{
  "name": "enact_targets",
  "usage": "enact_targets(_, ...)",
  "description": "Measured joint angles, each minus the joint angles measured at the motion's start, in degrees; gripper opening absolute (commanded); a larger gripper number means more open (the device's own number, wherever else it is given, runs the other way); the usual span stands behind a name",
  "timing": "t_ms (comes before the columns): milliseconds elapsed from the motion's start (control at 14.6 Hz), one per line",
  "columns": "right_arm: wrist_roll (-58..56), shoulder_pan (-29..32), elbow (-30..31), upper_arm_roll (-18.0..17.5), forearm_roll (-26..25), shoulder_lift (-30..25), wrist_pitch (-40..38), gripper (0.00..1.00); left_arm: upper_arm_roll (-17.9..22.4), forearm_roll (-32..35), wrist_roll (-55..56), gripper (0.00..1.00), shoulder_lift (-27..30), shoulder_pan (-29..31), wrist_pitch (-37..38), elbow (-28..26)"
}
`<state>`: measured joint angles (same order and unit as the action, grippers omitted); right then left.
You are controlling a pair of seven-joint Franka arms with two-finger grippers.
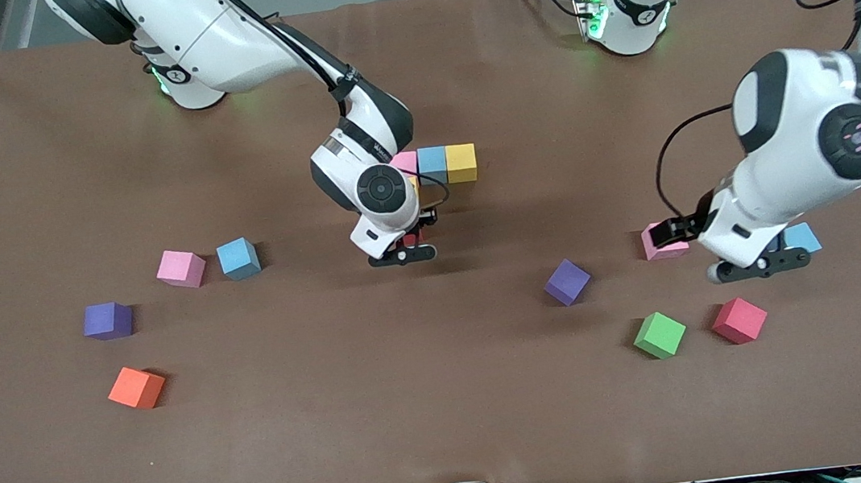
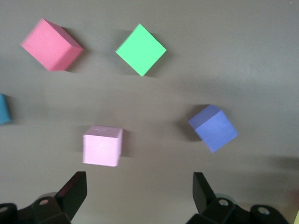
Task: Arrange 11 blocks into digit 3
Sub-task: 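Lower the pink cube below yellow while the left gripper reaches the purple cube, then grasp the cyan cube with the right gripper while the left gripper grasps purple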
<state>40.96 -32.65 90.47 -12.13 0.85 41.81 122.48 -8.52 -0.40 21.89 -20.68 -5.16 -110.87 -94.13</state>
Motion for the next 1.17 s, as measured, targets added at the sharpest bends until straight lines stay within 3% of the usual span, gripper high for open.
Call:
enact_targets(275, 0.03, -0.09, 1.22, 0.05, 0.01, 0.11, 0.12, 1.00, -0.26, 0.00, 14.63, 1.00, -6.22, -2.84, -6.95, -0.08)
enact_targets(618, 0.09, 0.33, -0.06, 1.93, 0.10, -3.26, 0.35, 1.00, -0.29, 0.00, 26.91, 1.00, -11.02, -5.64, -7.70, 1.82)
enact_targets(961, 0.08, 2.93, -0.71, 7.62, 0.10, -9.89, -3.35, 1.00, -0.31, 0.00, 39.83, 1.00, -13.89, -7.68, -11.12, 1.90)
enact_targets(1167, -1.35, 7.90, -0.68, 10.63, 0.06, -12.29, -8.36, 1.00, -0.31, 0.00, 45.50, 1.00, -15.46, -8.88, -16.08, 1.92)
